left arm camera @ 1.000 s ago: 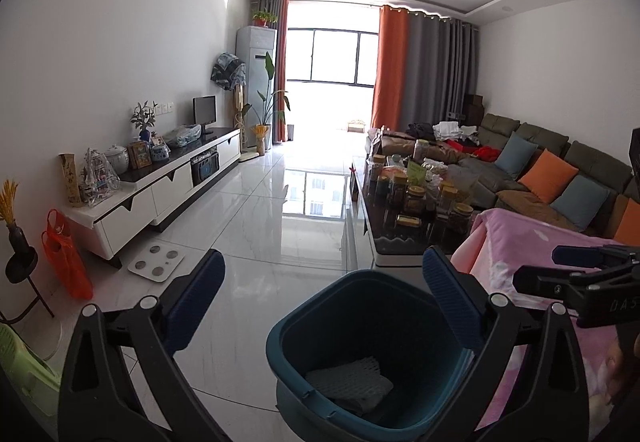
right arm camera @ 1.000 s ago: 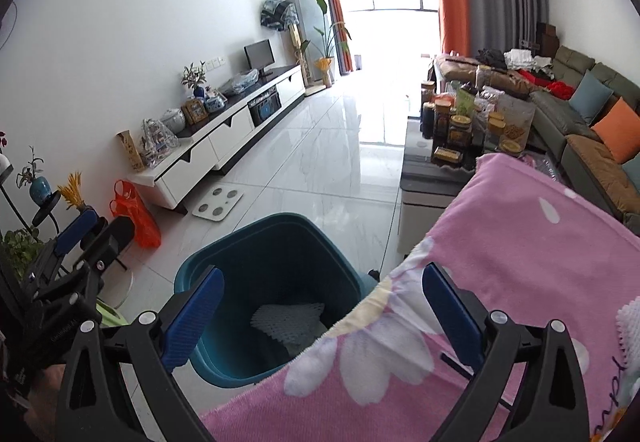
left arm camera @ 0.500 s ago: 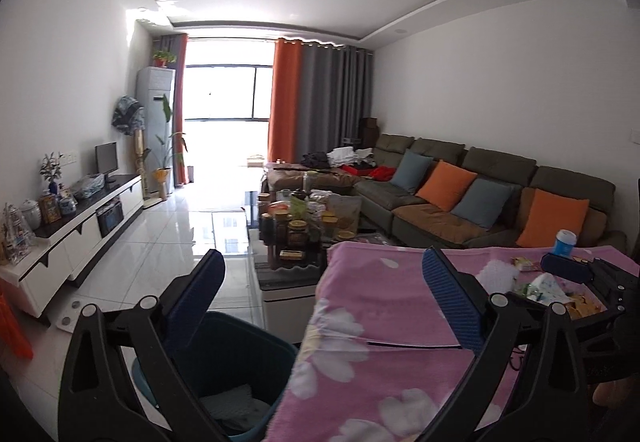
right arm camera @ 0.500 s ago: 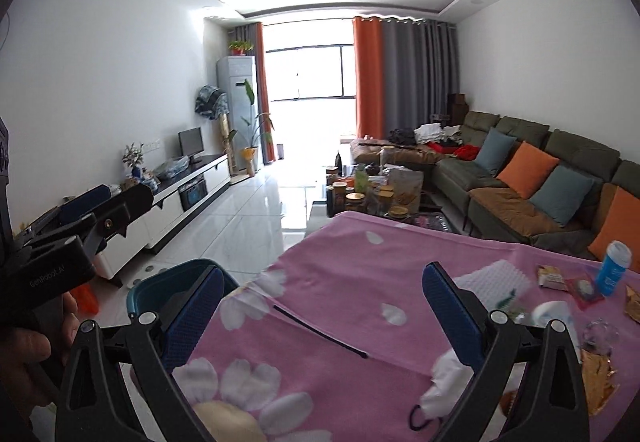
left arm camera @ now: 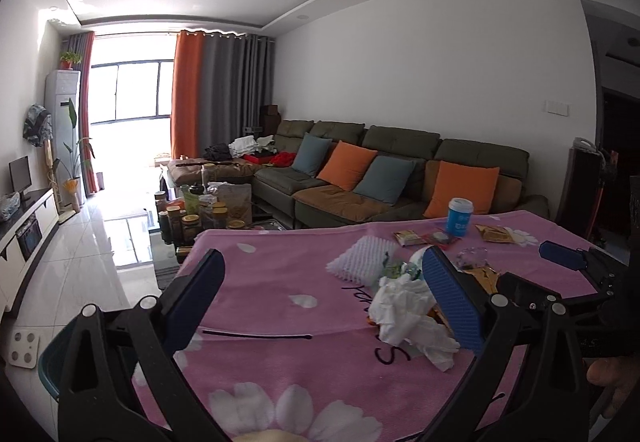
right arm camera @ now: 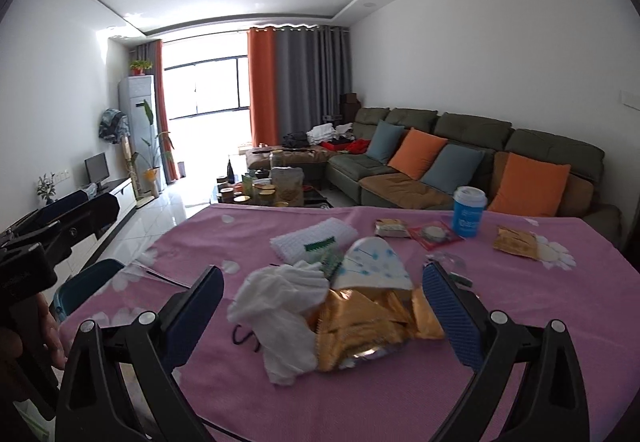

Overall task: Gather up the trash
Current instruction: 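Move both tools back over the table toward the remaining trash, then grasp the gold foil wrapper with the right tool while the left tool grasps a white tissue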

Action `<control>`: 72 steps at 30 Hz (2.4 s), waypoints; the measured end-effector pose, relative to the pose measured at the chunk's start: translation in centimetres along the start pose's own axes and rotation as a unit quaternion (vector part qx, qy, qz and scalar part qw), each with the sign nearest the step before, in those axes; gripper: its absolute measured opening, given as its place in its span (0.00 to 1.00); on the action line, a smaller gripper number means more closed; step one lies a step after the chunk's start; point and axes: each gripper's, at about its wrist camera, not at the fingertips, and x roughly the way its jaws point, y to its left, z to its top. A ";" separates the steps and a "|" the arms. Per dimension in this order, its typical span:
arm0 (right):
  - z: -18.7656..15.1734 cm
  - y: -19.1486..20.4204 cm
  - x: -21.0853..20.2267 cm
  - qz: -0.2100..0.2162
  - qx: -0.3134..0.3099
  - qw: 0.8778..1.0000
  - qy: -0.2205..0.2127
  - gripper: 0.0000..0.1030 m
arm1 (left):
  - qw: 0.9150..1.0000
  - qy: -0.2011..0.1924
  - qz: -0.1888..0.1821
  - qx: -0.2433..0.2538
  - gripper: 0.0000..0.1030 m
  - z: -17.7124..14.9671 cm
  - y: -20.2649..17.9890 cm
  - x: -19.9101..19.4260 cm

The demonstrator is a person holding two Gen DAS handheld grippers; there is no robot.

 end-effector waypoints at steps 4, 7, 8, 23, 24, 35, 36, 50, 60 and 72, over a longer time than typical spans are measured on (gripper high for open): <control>-2.1 -2.8 -0.5 -0.040 0.019 0.999 0.026 0.93 | 0.999 0.024 -0.029 0.005 0.94 -1.5 -2.2 1.1; -3.5 -4.0 -0.8 -0.062 0.034 0.997 0.043 0.93 | 0.997 0.046 -0.054 0.005 0.95 -2.8 -2.6 1.9; -3.8 -4.5 -0.7 -0.066 0.040 0.996 0.047 0.93 | 0.997 0.053 -0.063 0.004 0.94 -3.2 -2.7 2.2; -3.4 -9.0 3.2 -0.082 0.109 0.985 0.104 0.93 | 0.989 0.119 -0.084 0.007 0.94 -4.4 -4.2 9.4; -3.4 -9.4 3.7 -0.084 0.113 0.984 0.112 0.93 | 0.989 0.123 -0.080 0.007 0.94 -4.4 -4.2 9.9; -2.0 -11.7 9.5 -0.085 0.131 0.974 0.165 0.87 | 0.983 0.164 -0.076 0.011 0.94 -5.3 -4.8 14.6; -1.9 -11.7 10.0 -0.084 0.133 0.972 0.172 0.86 | 0.983 0.165 -0.077 0.012 0.94 -5.4 -5.0 14.9; -3.0 -12.2 12.4 -0.101 0.113 0.961 0.231 0.53 | 0.979 0.182 -0.088 0.022 0.94 -6.3 -6.0 16.3; -3.4 -13.5 10.6 -0.079 0.137 0.965 0.211 0.42 | 0.976 0.200 -0.087 0.016 0.63 -6.7 -5.9 17.3; -3.9 -13.6 9.8 -0.078 0.139 0.965 0.207 0.42 | 0.979 0.179 -0.090 -0.025 0.26 -6.3 -4.1 16.3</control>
